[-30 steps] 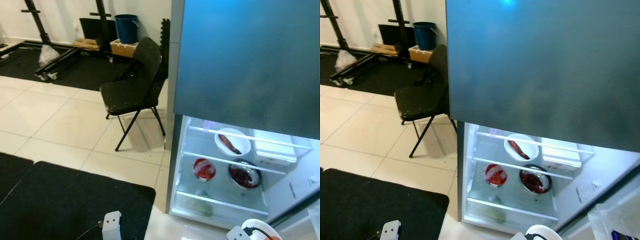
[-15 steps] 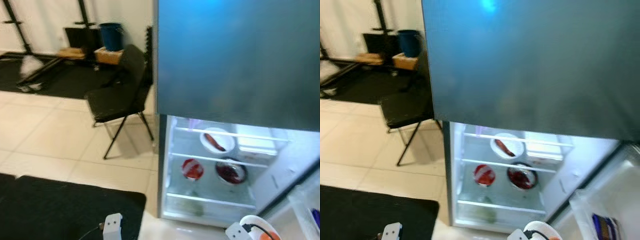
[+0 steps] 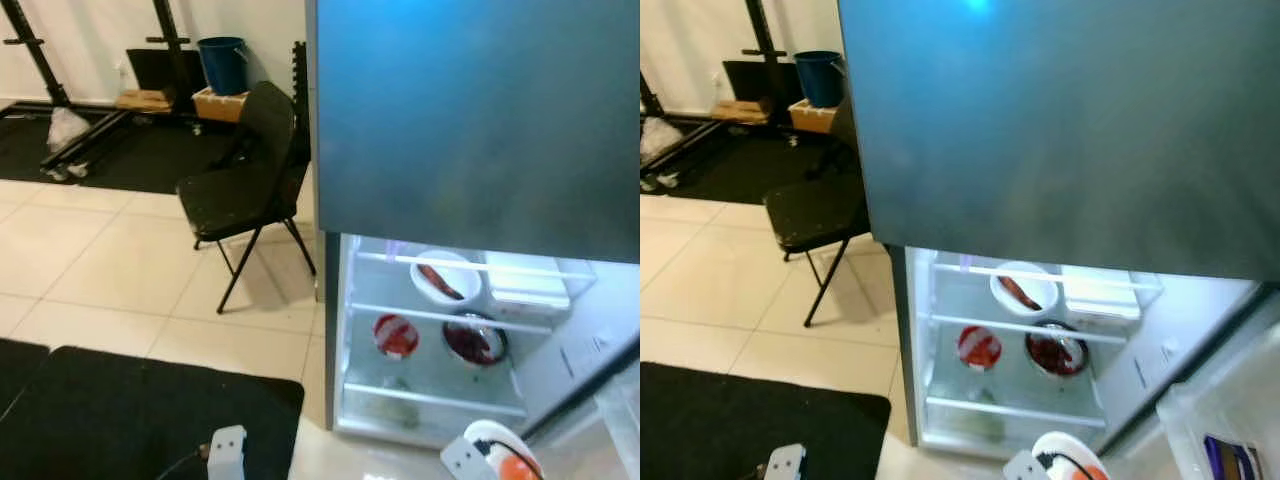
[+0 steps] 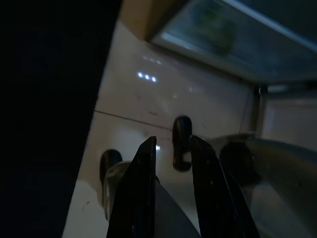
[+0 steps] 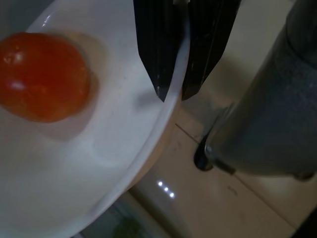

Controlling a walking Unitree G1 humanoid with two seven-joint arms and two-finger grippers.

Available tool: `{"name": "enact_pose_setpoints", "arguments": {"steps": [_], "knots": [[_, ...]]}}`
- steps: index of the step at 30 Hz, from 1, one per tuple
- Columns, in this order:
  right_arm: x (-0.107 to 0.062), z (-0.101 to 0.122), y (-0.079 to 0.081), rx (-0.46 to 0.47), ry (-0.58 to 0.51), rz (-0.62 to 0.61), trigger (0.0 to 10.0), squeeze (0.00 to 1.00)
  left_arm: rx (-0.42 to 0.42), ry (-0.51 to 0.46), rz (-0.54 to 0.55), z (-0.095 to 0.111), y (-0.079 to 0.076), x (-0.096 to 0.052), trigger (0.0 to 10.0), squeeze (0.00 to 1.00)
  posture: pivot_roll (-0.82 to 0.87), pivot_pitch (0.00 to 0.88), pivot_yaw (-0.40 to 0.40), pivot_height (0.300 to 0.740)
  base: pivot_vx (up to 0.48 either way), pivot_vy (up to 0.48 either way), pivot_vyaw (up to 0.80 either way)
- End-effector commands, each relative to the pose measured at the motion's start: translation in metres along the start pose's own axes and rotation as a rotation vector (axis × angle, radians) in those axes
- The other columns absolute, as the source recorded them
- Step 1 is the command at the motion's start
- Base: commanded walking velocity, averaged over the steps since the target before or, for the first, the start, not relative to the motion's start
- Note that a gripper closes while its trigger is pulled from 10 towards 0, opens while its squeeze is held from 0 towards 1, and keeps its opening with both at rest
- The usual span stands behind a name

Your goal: Restocking fridge

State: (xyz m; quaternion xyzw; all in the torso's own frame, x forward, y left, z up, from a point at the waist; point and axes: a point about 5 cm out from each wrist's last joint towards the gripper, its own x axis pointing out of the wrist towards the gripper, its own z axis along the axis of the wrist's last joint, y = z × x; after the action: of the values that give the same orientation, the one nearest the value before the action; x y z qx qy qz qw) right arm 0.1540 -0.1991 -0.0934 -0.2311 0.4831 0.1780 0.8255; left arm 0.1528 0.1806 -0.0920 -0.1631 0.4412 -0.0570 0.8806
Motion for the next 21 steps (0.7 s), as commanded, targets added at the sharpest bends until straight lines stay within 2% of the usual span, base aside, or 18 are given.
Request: {"name": "enact_pose_setpoints", "arguments": {"steps": [1,7,21], "knots": [[0.001,0.008,-0.003,0.01,-0.032,-0.012,10.0,0.0,-0.006,0.02,0.015,-0.007,0.002,-0.003,10.0,0.0,0.01,0.0,-0.025,0.74,0.0,0.0,0.79],[0.0,0.002,-0.005,-0.005,0.004,-0.049,10.0,0.0,-0.012,0.025,0.03,-0.008,0.004,-0.003,10.0,0.0,0.01,0.0,-0.024,0.74,0.0,0.0,0.0],[-0.001,-0.008,-0.002,0.004,0.036,-0.048,10.0,0.0,0.006,0.021,0.019,-0.007,0.003,-0.003,10.0,0.0,0.0,0.0,-0.025,0.74,0.0,0.0,0.0]]}}
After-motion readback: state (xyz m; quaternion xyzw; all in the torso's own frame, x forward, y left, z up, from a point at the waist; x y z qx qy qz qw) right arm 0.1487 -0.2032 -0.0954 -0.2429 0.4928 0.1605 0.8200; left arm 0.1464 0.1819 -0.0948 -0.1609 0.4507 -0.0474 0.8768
